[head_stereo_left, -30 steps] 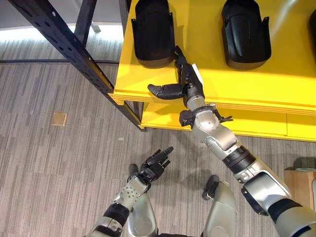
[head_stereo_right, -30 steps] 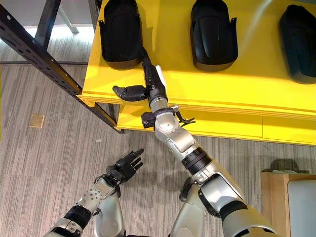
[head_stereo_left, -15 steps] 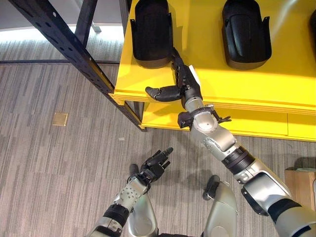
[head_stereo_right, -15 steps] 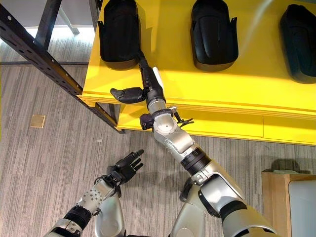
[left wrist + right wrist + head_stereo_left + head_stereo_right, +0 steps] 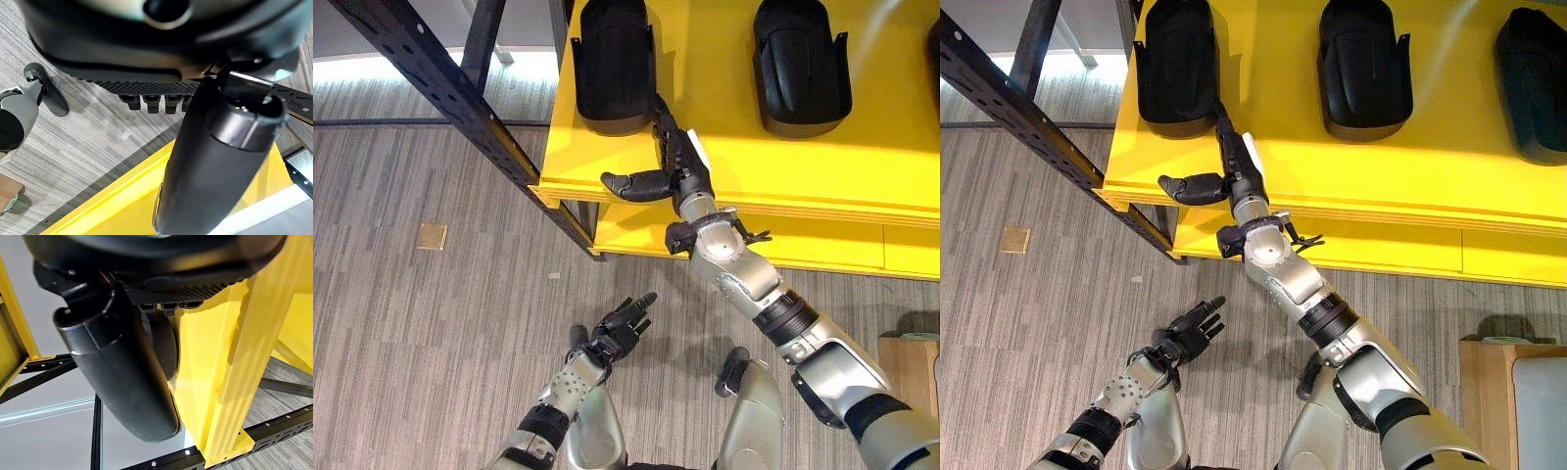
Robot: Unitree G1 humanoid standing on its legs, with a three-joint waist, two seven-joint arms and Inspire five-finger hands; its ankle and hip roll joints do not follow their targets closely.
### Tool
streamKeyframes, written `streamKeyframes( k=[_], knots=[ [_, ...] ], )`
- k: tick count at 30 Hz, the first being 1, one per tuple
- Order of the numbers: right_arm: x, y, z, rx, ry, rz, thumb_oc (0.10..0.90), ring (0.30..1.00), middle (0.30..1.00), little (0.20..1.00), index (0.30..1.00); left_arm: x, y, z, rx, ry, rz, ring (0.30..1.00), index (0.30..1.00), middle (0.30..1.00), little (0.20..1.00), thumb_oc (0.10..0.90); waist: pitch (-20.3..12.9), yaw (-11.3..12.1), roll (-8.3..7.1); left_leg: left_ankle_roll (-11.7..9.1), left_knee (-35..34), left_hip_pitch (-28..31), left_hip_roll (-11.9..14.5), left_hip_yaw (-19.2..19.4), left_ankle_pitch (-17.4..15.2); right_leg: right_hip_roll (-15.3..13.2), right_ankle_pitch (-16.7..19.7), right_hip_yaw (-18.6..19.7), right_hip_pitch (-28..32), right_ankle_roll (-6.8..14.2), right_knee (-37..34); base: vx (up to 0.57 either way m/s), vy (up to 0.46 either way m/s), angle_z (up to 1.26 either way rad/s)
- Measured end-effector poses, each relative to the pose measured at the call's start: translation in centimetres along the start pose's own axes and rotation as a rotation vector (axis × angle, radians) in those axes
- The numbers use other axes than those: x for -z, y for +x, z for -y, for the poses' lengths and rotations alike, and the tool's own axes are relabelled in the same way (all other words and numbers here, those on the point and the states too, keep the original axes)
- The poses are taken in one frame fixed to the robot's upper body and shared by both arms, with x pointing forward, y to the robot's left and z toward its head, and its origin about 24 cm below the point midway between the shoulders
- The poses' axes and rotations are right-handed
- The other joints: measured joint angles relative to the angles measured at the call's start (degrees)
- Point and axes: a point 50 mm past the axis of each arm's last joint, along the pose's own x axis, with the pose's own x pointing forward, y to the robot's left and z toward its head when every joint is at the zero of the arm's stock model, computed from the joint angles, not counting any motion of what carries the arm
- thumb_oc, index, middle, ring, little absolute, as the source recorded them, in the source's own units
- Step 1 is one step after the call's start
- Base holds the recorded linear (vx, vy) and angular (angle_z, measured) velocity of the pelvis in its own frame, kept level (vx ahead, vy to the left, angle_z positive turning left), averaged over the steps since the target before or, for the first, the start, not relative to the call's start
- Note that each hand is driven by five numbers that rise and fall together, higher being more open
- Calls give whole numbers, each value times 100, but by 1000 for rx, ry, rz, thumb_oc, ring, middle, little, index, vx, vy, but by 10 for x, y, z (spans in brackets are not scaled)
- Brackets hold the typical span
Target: Move parts from the plastic box to the shelf.
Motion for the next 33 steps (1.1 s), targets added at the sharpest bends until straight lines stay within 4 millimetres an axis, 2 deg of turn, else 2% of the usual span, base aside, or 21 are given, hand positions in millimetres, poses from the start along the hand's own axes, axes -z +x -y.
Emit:
streamKeyframes(
  k=[33],
  knots=[
    [2, -2, -7, -37, 23, -8, 900, 1000, 1000, 1000, 1000, 4, -2, -5, 2, -3, -4, 1000, 1000, 1000, 1000, 900, 0, 8, 19, 0, 3, 10, -7, -2, 2, -14, -9, 0, -4, -10, 37, 0, 0, 0]
  ],
)
